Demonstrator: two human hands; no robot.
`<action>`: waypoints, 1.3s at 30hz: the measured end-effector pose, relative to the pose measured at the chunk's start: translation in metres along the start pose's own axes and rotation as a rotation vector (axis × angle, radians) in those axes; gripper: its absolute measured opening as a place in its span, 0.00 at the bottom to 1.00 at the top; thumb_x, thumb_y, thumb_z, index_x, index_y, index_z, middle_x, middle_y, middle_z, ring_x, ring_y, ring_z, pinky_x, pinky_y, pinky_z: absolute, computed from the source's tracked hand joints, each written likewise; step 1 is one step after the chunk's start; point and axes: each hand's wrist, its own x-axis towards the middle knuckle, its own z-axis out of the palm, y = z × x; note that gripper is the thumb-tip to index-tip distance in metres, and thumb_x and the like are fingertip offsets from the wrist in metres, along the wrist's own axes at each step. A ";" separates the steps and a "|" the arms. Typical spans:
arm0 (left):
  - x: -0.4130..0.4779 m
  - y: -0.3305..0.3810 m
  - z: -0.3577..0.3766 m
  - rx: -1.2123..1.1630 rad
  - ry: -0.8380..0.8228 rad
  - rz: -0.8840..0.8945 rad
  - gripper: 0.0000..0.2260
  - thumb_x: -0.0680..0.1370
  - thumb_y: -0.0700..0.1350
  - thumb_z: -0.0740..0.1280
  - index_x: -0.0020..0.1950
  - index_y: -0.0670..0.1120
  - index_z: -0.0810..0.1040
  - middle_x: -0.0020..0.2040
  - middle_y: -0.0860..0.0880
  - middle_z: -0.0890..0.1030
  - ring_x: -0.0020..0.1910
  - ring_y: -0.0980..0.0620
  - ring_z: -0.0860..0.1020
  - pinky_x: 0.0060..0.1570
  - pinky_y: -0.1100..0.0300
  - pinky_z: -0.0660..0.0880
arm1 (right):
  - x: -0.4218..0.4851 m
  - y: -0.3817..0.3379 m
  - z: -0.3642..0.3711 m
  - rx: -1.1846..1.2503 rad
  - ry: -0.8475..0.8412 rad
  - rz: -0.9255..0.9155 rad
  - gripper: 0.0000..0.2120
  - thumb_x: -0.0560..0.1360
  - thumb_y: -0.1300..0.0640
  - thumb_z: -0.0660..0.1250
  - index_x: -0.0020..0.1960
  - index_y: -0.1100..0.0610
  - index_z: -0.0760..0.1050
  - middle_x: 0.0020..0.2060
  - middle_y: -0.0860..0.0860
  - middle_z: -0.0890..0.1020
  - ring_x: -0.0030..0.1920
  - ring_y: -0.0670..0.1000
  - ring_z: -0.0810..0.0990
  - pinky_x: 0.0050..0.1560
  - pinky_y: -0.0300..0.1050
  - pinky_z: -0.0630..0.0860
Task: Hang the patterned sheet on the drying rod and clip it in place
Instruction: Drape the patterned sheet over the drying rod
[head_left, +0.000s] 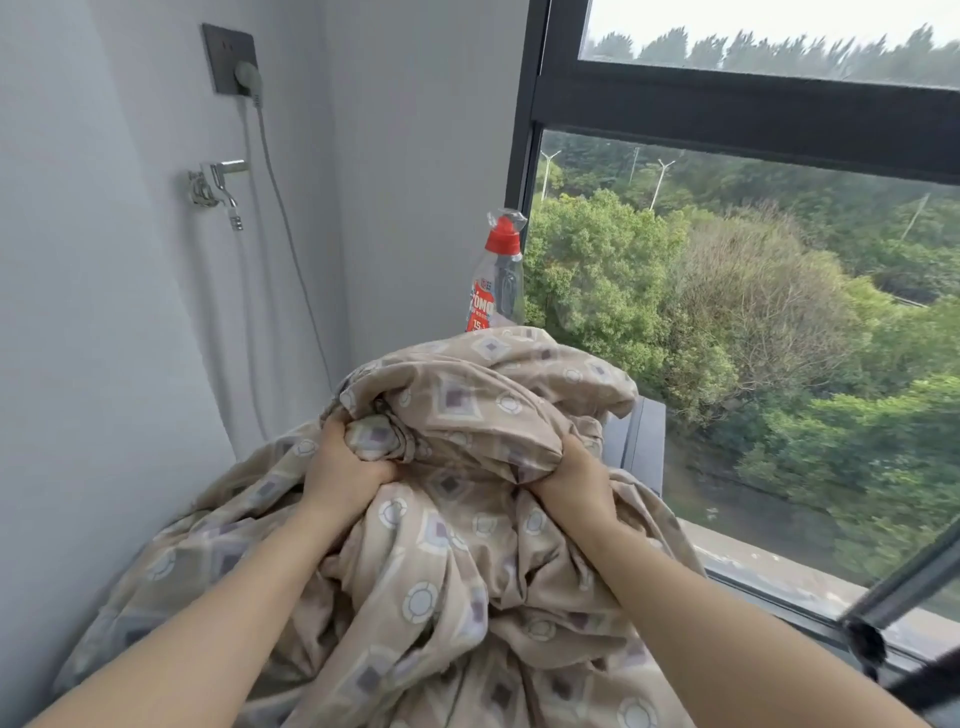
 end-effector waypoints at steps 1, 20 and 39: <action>-0.002 0.010 -0.005 -0.037 0.007 0.031 0.37 0.57 0.43 0.75 0.64 0.45 0.67 0.52 0.48 0.78 0.53 0.45 0.77 0.58 0.52 0.73 | -0.002 -0.007 -0.004 0.031 0.037 -0.018 0.16 0.69 0.51 0.68 0.56 0.53 0.73 0.50 0.52 0.81 0.52 0.57 0.78 0.48 0.48 0.74; -0.050 0.220 -0.107 -0.187 0.309 0.848 0.27 0.65 0.35 0.75 0.60 0.45 0.68 0.50 0.57 0.73 0.47 0.58 0.75 0.49 0.63 0.74 | -0.038 -0.185 -0.139 0.570 0.591 -0.448 0.07 0.69 0.64 0.65 0.42 0.54 0.73 0.41 0.51 0.80 0.40 0.49 0.75 0.31 0.33 0.67; -0.081 0.332 -0.151 -0.449 -0.158 0.639 0.50 0.50 0.59 0.81 0.66 0.38 0.70 0.58 0.42 0.79 0.53 0.49 0.79 0.39 0.70 0.76 | -0.128 -0.276 -0.274 0.804 0.661 -0.712 0.15 0.71 0.66 0.65 0.33 0.52 0.65 0.29 0.45 0.71 0.29 0.41 0.66 0.25 0.27 0.64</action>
